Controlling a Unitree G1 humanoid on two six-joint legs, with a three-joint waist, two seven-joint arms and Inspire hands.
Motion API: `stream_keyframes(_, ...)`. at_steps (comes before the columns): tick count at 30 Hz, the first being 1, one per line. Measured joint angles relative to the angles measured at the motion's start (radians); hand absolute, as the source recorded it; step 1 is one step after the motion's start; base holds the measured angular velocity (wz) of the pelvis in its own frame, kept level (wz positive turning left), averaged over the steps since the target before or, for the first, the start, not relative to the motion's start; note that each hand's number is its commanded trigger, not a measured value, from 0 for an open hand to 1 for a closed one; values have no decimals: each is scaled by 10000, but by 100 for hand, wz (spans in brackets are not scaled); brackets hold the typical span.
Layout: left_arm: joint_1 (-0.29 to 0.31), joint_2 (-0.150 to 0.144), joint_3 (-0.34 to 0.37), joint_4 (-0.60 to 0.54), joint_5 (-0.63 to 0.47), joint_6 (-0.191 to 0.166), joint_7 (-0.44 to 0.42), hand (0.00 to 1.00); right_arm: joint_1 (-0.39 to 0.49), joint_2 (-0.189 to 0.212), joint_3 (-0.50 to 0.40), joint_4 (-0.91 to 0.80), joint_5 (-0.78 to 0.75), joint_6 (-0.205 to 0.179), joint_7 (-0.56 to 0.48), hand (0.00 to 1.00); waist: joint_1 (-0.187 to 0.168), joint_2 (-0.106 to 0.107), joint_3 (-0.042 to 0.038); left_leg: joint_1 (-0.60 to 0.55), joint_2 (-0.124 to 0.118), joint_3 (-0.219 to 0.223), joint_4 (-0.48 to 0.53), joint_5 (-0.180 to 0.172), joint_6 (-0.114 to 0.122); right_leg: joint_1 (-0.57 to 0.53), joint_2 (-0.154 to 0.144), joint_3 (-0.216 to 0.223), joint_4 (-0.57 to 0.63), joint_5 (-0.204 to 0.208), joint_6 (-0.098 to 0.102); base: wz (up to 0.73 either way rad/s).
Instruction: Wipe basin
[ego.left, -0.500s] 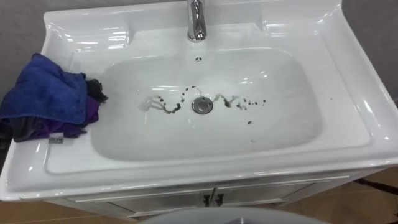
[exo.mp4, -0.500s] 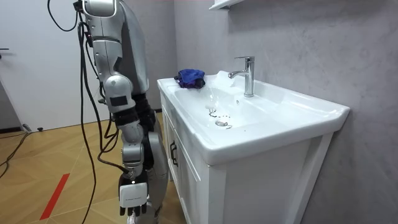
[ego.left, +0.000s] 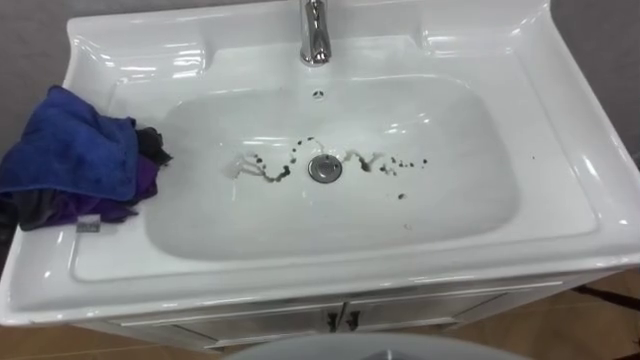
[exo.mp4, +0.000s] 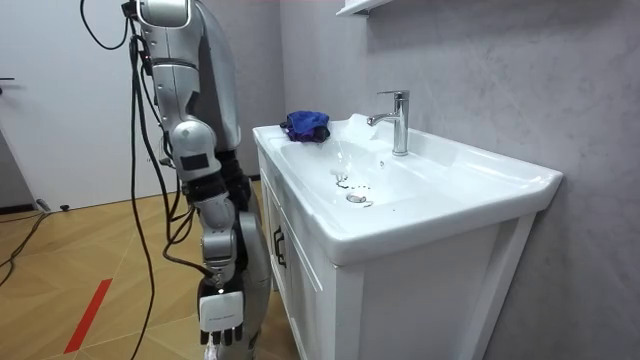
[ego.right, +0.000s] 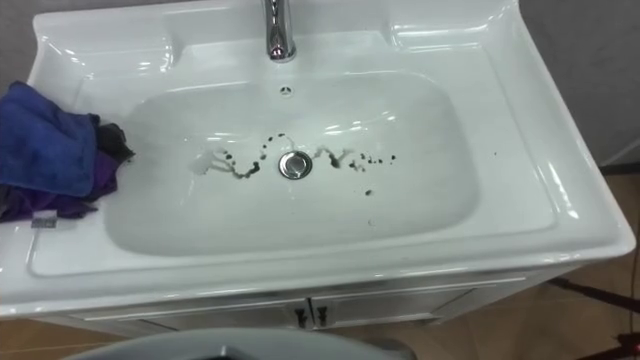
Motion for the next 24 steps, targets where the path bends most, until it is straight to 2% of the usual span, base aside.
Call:
stream_keyframes(11,115,-128,9,1,-59,3,371,0,157,114,324,60,-24,137,-456,0,29,50,-35,-84,-6,-9,16,0,0,-153,5,35,6,0,-1,0)
stream_keyframes(13,153,-137,14,7,-380,3,470,0,154,123,324,67,-24,160,-534,0,11,113,-73,-146,-6,-37,92,0,0,-173,2,63,9,1,-2,-2)
stream_keyframes(16,212,-160,17,13,-996,2,627,0,159,122,317,107,-24,160,-621,0,-3,145,-79,-172,-3,-39,111,0,0,-170,1,-37,12,2,-4,5)
stream_keyframes(19,232,-178,27,135,-1594,2,724,0,154,122,310,140,-12,161,-665,0,23,207,-64,-191,-2,-52,159,0,0,-167,-2,-41,3,3,-7,0)
stream_keyframes(24,341,-292,498,369,-2924,4,1409,0,82,122,348,180,-6,165,-808,0,62,340,-55,-191,-5,-55,158,0,0,-157,-6,-57,11,4,-8,0)
